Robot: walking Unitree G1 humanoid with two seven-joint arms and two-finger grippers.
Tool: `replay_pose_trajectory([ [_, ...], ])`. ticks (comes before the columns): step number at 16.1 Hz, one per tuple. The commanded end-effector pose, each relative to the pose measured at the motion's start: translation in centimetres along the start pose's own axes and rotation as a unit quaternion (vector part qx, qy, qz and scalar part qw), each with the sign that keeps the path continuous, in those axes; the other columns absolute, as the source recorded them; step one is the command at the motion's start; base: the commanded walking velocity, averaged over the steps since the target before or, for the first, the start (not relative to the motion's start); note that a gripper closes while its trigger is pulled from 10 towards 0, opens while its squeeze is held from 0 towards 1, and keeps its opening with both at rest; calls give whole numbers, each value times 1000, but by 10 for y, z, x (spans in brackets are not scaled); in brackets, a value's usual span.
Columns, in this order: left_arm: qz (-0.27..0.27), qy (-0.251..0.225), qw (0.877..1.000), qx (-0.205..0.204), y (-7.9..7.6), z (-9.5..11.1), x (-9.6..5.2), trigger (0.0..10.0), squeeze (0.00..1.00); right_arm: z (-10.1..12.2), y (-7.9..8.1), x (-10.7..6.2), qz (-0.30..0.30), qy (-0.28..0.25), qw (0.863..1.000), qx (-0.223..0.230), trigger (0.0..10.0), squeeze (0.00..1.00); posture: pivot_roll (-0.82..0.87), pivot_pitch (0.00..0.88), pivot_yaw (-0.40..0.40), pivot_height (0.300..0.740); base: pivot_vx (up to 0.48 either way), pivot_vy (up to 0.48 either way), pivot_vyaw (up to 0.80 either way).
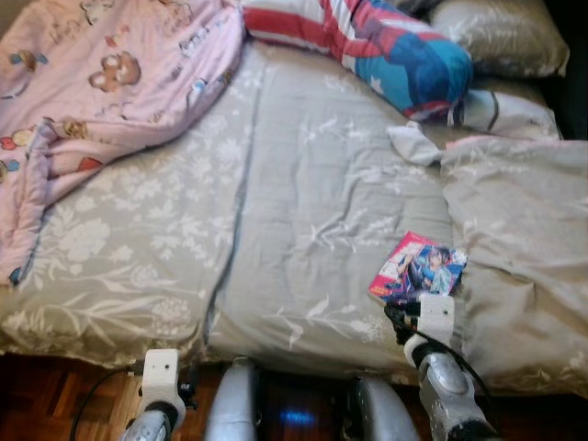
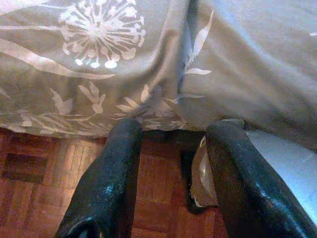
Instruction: Clean up the room
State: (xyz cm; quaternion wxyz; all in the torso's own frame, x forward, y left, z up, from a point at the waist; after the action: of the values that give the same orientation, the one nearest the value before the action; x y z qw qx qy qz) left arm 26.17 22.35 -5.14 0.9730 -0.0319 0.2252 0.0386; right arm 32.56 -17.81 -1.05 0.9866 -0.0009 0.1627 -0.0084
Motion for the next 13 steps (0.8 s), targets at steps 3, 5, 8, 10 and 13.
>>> replay_pose_trajectory([
  [3, -1, 24, 1000, 6, 1, -14, -6, 10000, 0, -11, 1, -4, 4, 20, 1000, 5, 10000, 0, 162, 300, 4, 619, 0, 0, 0],
  [5, -1, 23, 1000, 5, 1, -14, -6, 10000, 0, -11, 3, -4, 10, 17, 1000, 2, 10000, 0, 161, 298, 4, 619, 0, 0, 0],
  [8, 2, 24, 1000, 3, 1, -14, -6, 10000, 0, -10, 5, -3, 13, 18, 1000, -2, 10000, 0, 160, 299, 4, 619, 0, 0, 0],
  [10, 3, 25, 1000, 3, 1, -14, -6, 10000, 0, -7, 9, -2, 25, 13, 1000, -5, 10000, 0, 161, 302, 6, 619, 0, 0, 0],
  [13, 4, 23, 1000, 3, 2, -13, -6, 10000, 0, 6, 16, 6, 32, 3, 999, -6, 10000, 0, 163, 310, 8, 619, 0, 0, 0],
])
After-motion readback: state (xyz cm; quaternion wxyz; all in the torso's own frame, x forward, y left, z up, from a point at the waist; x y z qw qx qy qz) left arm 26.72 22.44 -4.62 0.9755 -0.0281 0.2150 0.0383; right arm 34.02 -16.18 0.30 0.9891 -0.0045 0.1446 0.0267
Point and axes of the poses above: a point about 5 cm out from each wrist's last joint towards the gripper, its own x axis pointing out of the wrist towards the gripper, its own z axis along the axis of the wrist's last joint, y = z × x, the point moved 4 cm from there along x, pointing out of the wrist towards the gripper, and after that the axes turned 5 degrees about -x, right-handed, at the moved point
